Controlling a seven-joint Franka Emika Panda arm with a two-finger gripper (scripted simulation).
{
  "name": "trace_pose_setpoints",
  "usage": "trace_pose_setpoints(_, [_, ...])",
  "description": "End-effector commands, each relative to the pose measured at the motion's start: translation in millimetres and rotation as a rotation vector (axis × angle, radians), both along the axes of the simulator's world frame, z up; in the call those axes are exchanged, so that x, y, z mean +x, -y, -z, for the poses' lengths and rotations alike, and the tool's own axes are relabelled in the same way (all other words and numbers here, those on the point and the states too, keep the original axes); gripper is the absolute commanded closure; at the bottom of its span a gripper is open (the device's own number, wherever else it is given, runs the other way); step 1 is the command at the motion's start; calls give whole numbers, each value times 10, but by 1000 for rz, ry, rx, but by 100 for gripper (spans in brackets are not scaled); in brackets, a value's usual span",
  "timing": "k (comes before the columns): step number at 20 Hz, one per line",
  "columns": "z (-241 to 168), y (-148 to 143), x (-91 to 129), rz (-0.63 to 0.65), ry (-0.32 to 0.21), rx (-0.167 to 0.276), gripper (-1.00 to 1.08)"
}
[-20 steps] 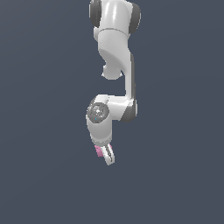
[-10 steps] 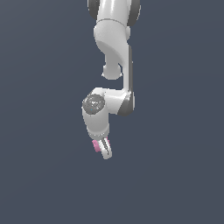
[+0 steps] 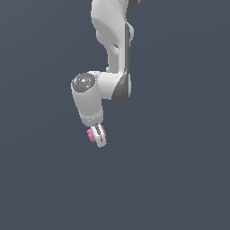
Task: Pick up the object and move it to a goal position.
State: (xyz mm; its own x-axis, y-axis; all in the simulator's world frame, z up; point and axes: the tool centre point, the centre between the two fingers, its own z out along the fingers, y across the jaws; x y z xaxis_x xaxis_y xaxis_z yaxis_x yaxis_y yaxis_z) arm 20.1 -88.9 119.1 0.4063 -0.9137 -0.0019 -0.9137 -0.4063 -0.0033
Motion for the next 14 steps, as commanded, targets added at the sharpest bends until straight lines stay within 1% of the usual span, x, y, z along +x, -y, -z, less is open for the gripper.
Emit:
trace_pose_setpoints(1, [-174, 109, -153, 0, 1, 1, 108])
trace_pose_setpoints(14, [-1127, 716, -971, 1, -1, 3, 108])
